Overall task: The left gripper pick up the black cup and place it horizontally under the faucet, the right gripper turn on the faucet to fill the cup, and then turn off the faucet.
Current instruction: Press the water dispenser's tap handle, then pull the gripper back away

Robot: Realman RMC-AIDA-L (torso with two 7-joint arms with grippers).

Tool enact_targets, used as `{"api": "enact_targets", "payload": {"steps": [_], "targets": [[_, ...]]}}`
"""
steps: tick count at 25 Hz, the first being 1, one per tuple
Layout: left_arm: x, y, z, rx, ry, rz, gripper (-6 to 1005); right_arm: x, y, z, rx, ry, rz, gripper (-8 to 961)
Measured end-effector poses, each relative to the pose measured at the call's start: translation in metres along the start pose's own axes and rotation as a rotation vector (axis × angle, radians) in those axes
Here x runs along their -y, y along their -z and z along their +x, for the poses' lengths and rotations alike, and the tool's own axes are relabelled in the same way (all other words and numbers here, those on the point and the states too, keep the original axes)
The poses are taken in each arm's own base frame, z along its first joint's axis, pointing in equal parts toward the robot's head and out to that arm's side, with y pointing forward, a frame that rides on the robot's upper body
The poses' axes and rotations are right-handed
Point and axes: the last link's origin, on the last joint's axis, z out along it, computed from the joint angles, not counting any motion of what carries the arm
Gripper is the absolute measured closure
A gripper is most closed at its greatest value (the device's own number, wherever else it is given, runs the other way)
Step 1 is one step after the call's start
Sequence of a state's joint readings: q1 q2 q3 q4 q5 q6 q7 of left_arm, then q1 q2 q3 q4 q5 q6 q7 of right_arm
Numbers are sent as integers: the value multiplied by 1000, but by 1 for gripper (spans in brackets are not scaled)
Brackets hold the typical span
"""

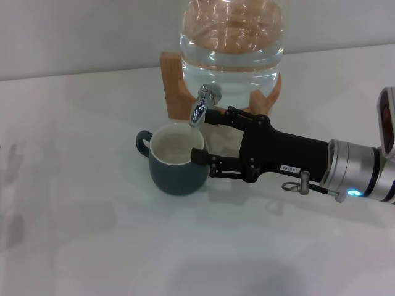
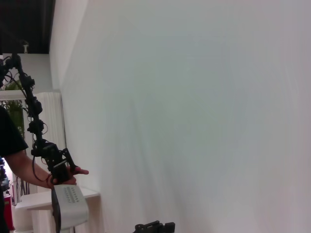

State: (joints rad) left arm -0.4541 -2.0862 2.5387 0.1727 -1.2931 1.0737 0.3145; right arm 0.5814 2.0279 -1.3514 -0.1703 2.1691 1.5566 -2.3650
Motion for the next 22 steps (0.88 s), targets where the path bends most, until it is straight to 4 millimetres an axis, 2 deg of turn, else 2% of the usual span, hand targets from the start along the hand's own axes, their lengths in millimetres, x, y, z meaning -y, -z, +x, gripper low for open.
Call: {"api": "enact_targets", "payload": {"steps": [22], "targets": [[0,0,0,3,-1,0,119,1,5,0,18,2,30,96]]}}
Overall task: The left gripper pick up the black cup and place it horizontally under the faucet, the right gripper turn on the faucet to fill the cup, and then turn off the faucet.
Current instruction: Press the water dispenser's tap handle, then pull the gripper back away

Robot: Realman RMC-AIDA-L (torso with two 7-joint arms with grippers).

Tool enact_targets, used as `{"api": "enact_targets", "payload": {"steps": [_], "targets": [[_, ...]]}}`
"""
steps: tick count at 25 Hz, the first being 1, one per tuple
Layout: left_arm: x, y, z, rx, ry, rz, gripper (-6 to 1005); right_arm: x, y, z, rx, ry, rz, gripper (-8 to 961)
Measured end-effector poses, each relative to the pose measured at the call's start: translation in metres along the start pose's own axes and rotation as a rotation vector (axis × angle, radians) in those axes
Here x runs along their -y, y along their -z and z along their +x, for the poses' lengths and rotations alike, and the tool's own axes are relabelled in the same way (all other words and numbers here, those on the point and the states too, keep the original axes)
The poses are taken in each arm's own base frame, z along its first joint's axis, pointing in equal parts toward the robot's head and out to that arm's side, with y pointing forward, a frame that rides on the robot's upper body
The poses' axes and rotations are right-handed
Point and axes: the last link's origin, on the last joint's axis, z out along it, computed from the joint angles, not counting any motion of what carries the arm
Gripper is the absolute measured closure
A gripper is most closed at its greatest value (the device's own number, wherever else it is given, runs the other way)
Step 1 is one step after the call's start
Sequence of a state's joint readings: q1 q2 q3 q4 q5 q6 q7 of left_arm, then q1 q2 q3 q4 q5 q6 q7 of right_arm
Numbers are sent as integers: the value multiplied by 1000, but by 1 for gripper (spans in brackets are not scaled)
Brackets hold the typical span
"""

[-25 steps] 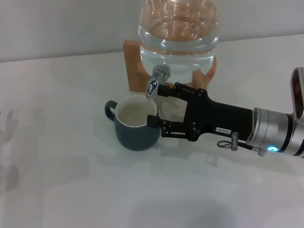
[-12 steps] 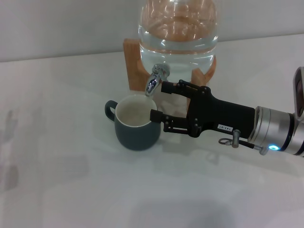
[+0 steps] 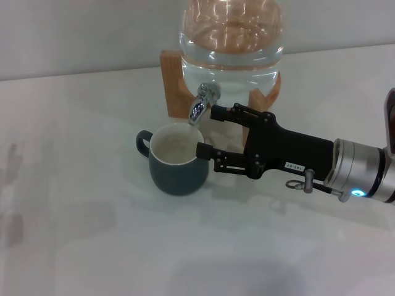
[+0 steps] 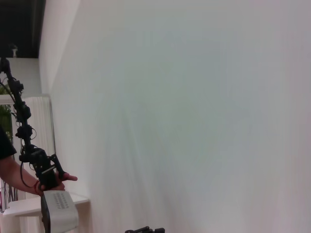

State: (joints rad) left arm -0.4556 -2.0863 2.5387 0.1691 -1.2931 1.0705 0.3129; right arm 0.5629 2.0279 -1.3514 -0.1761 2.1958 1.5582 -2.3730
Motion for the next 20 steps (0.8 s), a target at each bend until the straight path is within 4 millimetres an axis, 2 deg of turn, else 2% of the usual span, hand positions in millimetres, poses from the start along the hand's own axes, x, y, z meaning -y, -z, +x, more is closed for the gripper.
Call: {"api": "enact_targets", "payload": {"steps": [20], "targets": [[-2,0,1,-2,5,-2,119,-2,3,-2,11,6,-8,97]]}}
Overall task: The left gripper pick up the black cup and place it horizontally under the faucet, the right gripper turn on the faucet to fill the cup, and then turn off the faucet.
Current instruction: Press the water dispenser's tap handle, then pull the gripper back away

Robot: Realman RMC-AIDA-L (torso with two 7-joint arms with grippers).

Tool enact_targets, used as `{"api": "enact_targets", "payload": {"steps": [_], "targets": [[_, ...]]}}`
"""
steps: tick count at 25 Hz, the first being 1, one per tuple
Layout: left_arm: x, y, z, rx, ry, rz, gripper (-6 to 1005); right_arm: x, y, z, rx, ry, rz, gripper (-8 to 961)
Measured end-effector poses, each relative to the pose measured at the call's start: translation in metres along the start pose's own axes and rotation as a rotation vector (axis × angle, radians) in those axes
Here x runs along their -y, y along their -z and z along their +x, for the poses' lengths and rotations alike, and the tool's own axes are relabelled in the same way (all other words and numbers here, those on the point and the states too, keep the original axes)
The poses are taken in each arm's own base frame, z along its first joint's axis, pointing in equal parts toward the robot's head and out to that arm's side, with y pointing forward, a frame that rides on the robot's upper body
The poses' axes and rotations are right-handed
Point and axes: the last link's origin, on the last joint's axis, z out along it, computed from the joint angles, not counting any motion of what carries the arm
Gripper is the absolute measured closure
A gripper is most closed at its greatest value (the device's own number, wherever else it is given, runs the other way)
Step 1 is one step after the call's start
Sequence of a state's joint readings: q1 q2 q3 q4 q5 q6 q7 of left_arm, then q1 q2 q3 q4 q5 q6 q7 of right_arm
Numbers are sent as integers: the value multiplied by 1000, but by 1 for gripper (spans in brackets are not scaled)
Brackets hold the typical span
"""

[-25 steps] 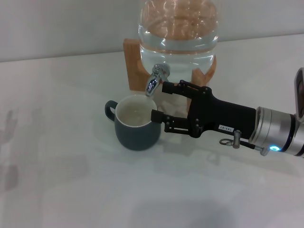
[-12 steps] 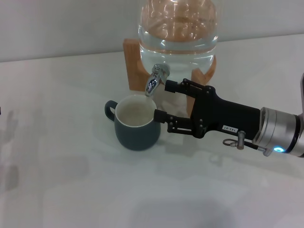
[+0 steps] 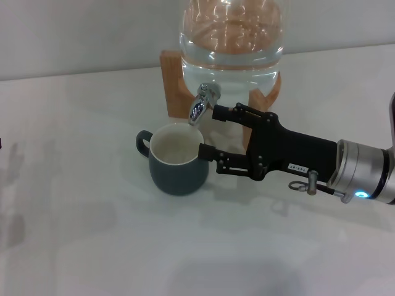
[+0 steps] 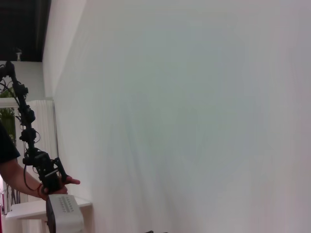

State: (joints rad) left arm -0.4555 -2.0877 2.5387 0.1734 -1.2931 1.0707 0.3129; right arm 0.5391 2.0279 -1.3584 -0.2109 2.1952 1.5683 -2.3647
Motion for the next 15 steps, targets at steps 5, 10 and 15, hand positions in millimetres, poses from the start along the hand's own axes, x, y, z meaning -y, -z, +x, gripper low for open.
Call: {"api": "enact_targets", "payload": {"steps": [5,10,15], "targets": [[-1,0,1,-2,-1,-3,119,0,-2,0,-5,2,-5,96],[-1,-1,1,-3,-1,-5,119,3,-5,1,-18,5,1,96],[-1,-1,1,-3,-1,-5,119,4,-6,1,-21,7,4,97]]}}
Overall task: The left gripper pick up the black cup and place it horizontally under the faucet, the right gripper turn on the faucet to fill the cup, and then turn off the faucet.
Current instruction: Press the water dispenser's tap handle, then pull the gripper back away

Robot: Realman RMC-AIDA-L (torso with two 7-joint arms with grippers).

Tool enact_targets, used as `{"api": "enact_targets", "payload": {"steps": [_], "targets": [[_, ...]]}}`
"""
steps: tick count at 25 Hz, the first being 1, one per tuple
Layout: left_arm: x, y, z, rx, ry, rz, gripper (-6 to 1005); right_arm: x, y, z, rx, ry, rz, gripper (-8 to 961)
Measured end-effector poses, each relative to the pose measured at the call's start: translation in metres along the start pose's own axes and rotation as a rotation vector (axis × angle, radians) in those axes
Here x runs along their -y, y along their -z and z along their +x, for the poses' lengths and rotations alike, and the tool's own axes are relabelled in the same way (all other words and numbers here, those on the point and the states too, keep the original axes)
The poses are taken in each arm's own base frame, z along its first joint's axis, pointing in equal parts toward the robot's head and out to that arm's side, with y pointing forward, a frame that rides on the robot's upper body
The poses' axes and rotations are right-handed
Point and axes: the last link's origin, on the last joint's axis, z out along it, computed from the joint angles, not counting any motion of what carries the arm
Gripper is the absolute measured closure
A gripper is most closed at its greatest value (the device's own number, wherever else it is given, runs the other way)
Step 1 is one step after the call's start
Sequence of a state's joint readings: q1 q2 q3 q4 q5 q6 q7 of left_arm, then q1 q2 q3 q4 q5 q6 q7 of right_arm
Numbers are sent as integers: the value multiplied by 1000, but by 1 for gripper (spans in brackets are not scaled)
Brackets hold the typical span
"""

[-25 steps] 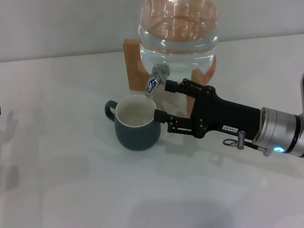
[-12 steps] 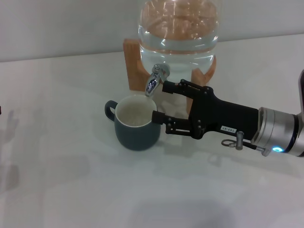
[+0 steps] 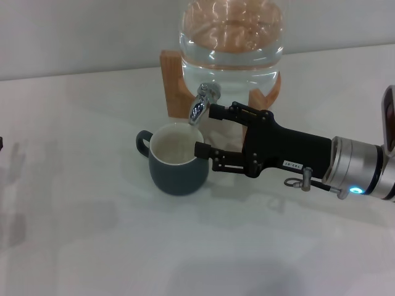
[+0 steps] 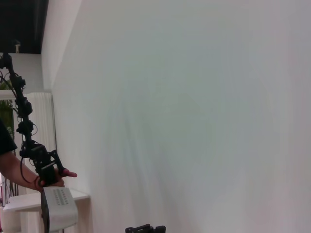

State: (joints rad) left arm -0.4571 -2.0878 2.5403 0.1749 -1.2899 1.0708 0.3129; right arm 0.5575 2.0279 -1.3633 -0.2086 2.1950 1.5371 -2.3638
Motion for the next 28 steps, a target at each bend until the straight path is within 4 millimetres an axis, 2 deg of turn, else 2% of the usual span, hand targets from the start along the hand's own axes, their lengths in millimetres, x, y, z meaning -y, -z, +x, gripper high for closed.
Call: {"api": "enact_targets", "payload": {"steps": [28], "targets": [[0,0,-2,12,0,-4,119,2,6,-2,20,13,28,96]]}}
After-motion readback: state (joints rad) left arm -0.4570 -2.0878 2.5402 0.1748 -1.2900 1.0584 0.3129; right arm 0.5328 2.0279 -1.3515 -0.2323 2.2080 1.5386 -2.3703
